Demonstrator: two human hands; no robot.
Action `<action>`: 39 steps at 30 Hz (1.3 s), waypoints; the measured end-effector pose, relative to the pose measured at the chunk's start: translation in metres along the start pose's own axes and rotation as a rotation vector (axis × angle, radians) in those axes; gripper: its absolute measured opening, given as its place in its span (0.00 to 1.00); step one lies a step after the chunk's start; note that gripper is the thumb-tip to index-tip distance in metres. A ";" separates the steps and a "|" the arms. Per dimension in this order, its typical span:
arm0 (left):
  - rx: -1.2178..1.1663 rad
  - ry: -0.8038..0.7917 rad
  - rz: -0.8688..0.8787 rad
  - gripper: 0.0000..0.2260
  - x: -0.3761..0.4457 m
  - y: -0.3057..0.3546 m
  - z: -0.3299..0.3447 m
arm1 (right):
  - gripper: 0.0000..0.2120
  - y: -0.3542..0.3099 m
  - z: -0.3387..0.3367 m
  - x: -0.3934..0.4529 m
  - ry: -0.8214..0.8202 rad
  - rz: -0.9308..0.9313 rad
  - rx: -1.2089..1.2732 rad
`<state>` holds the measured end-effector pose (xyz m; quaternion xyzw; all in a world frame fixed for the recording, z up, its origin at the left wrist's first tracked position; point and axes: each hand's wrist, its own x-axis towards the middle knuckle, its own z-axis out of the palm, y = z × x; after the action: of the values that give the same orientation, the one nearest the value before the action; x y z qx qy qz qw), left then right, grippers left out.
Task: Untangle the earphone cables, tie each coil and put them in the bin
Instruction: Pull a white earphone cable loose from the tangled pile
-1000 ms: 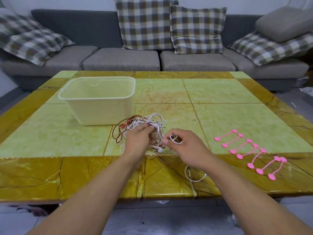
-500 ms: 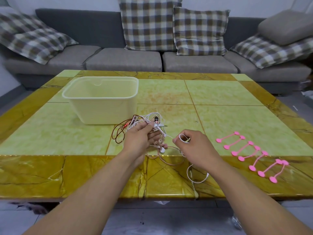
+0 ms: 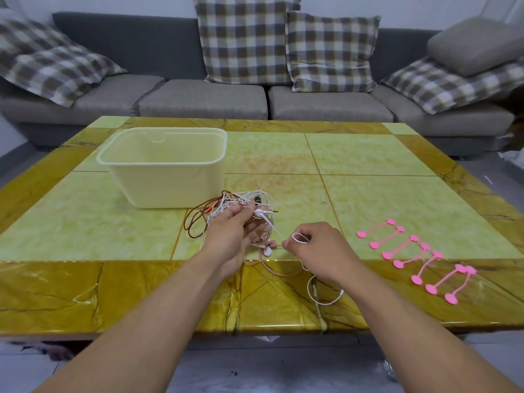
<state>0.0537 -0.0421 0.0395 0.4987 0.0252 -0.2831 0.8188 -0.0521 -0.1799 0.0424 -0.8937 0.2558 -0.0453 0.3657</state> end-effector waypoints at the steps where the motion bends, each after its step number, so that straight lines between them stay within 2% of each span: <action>1: 0.001 -0.016 0.000 0.03 0.001 0.000 -0.001 | 0.12 0.001 0.000 0.000 0.009 0.005 0.001; 2: 0.005 -0.037 -0.001 0.02 0.000 0.001 -0.001 | 0.12 0.001 0.000 0.000 0.015 0.009 0.002; 5: 0.042 -0.046 0.014 0.16 0.000 0.000 -0.001 | 0.11 0.003 -0.001 0.001 0.026 0.016 0.007; 6: 0.049 -0.028 0.022 0.17 -0.001 0.000 -0.001 | 0.12 0.003 -0.001 0.001 0.025 0.015 0.005; 12: 0.020 -0.019 0.039 0.06 0.000 -0.001 0.001 | 0.15 0.001 0.000 -0.003 0.016 -0.004 -0.035; 16: -0.008 0.027 0.056 0.13 0.003 -0.003 -0.001 | 0.14 0.000 -0.001 -0.004 0.016 -0.010 -0.034; 20: 0.071 -0.017 0.084 0.11 0.002 -0.004 -0.004 | 0.15 0.001 0.000 -0.004 0.015 -0.006 -0.043; 23: 0.042 -0.037 0.110 0.11 0.000 0.000 -0.001 | 0.13 0.002 0.001 -0.003 0.034 0.031 -0.079; 27: 0.015 0.090 0.208 0.15 0.006 0.004 -0.006 | 0.09 0.003 -0.002 -0.003 0.051 0.078 -0.093; 29: 0.130 0.160 0.280 0.17 0.010 0.003 -0.013 | 0.07 0.005 -0.004 -0.003 0.044 0.094 -0.188; 31: 0.354 0.186 0.344 0.17 0.013 0.001 -0.020 | 0.05 0.007 -0.007 -0.005 0.002 0.112 -0.270; 32: 0.527 0.182 0.383 0.15 0.014 -0.001 -0.022 | 0.08 0.007 -0.007 -0.006 -0.033 0.118 -0.284; 33: 0.735 0.178 0.414 0.14 0.014 -0.003 -0.024 | 0.17 0.008 -0.008 -0.007 -0.078 0.125 -0.302; 35: 1.115 0.212 0.408 0.20 0.018 -0.010 -0.030 | 0.40 0.007 -0.010 -0.009 -0.153 0.121 -0.341; 36: 1.240 0.243 0.373 0.25 0.020 -0.014 -0.032 | 0.46 0.007 -0.010 -0.009 -0.184 0.115 -0.395; 37: 1.317 0.276 0.334 0.29 0.019 -0.014 -0.035 | 0.48 0.005 -0.011 -0.009 -0.210 0.105 -0.453; 39: 1.360 0.351 0.317 0.35 0.019 -0.011 -0.044 | 0.40 0.004 -0.012 -0.007 -0.225 0.108 -0.520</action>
<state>0.0748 -0.0183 0.0022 0.9341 -0.0982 -0.0294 0.3420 -0.0632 -0.1860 0.0493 -0.9421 0.2638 0.1408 0.1521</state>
